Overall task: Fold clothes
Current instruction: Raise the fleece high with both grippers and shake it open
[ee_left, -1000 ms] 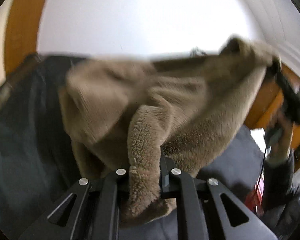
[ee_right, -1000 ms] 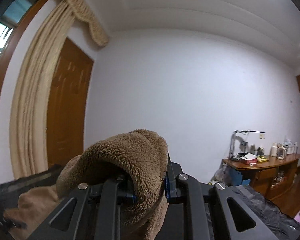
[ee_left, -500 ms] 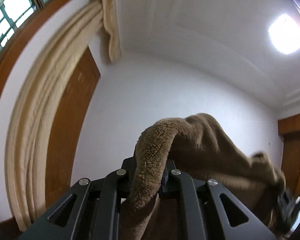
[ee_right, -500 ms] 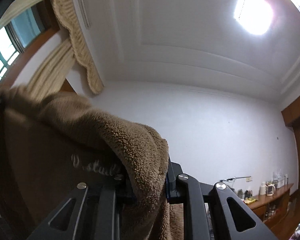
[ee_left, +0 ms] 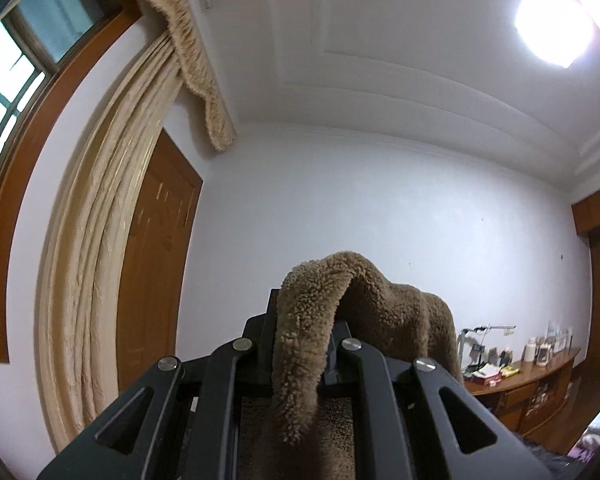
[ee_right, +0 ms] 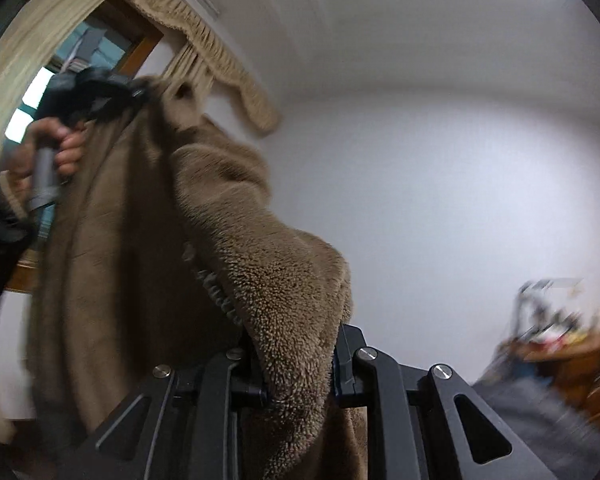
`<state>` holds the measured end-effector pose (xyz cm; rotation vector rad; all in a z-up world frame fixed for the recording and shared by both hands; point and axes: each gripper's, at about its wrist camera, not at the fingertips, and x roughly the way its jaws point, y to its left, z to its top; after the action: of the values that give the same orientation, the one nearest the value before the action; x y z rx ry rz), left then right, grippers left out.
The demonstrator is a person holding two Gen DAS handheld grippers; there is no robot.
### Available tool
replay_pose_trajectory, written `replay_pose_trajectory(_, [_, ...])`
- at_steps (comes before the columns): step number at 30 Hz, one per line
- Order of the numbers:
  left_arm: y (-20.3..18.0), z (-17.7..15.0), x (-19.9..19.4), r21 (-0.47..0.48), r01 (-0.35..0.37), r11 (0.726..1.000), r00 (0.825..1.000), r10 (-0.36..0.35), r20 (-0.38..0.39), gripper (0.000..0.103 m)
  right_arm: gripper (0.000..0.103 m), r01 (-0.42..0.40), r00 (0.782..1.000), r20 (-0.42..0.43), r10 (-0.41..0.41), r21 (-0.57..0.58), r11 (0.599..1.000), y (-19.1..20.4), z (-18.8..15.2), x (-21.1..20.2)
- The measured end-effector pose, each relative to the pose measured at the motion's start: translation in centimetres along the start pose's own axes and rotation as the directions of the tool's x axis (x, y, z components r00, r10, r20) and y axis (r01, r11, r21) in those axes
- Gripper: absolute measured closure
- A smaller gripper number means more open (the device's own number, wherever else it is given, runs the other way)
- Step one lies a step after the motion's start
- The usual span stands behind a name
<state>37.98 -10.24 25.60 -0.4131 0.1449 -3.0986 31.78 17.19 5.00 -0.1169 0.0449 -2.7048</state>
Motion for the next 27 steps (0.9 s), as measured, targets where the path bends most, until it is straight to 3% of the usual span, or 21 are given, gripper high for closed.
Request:
replay_pose_trajectory(2, [-0.8, 0.2, 0.3, 0.024, -0.006, 1.000, 1.000, 0.006, -0.003, 0.089, 0.078, -0.131, 0.990, -0.045, 0.132, 0.040, 0.991, 0.2, -0.8, 0.1])
replay_pose_trajectory(4, [-1.6, 0.3, 0.3, 0.038, -0.015, 0.999, 1.000, 0.015, -0.007, 0.089, 0.069, -0.250, 0.964, -0.078, 0.255, 0.075, 0.965, 0.5, -1.4, -0.1])
replay_pose_trajectory(6, [-1.8, 0.5, 0.7, 0.044, -0.025, 0.999, 1.000, 0.025, -0.013, 0.089, 0.021, -0.367, 0.921, -0.092, 0.379, 0.122, 0.922, 0.5, -2.1, -0.4])
replay_pose_trajectory(8, [-2.1, 0.5, 1.0, 0.048, -0.033, 0.998, 0.999, 0.034, -0.021, 0.089, 0.011, -0.465, 0.872, -0.081, 0.483, 0.174, 0.868, 0.1, -2.6, -0.8])
replay_pose_trajectory(12, [-2.0, 0.7, 1.9, 0.025, -0.021, 0.999, 0.999, 0.023, -0.044, 0.089, 0.011, -0.546, 0.799, -0.079, 0.596, 0.316, 0.775, -1.4, -3.2, 0.1])
replay_pose_trajectory(14, [-2.2, 0.7, 1.6, 0.017, -0.018, 1.000, 0.999, 0.019, -0.049, 0.089, 0.011, -0.556, 0.774, -0.070, 0.629, 0.400, 0.729, -2.2, -3.7, 1.5])
replay_pose_trajectory(18, [-2.3, 1.0, 1.7, 0.010, -0.008, 1.000, 0.999, 0.008, -0.050, 0.089, 0.011, -0.521, 0.750, -0.102, 0.653, 0.517, 0.679, -3.2, -6.4, 4.6])
replay_pose_trajectory(23, [-2.4, 1.0, 1.8, -0.001, 0.015, 1.000, 0.998, -0.015, -0.056, 0.089, 0.011, -0.550, 0.683, -0.117, 0.721, 0.568, 0.613, -2.0, -8.1, 6.5])
replay_pose_trajectory(25, [-2.3, 0.9, 1.9, -0.006, 0.021, 1.000, 0.998, -0.022, -0.062, 0.089, 0.011, -0.587, 0.631, -0.117, 0.767, 0.575, 0.570, -0.6, -7.7, 7.6])
replay_pose_trajectory(26, [-2.2, 0.8, 1.8, -0.011, 0.024, 1.000, 0.998, -0.025, -0.065, 0.089, 0.012, -0.612, 0.586, -0.127, 0.800, 0.578, 0.540, 0.5, -7.6, 8.2])
replay_pose_trajectory(27, [-2.0, 0.8, 1.7, -0.015, 0.025, 1.000, 0.997, -0.026, -0.068, 0.089, 0.016, -0.622, 0.568, -0.137, 0.812, 0.575, 0.532, 1.4, -7.3, 8.5])
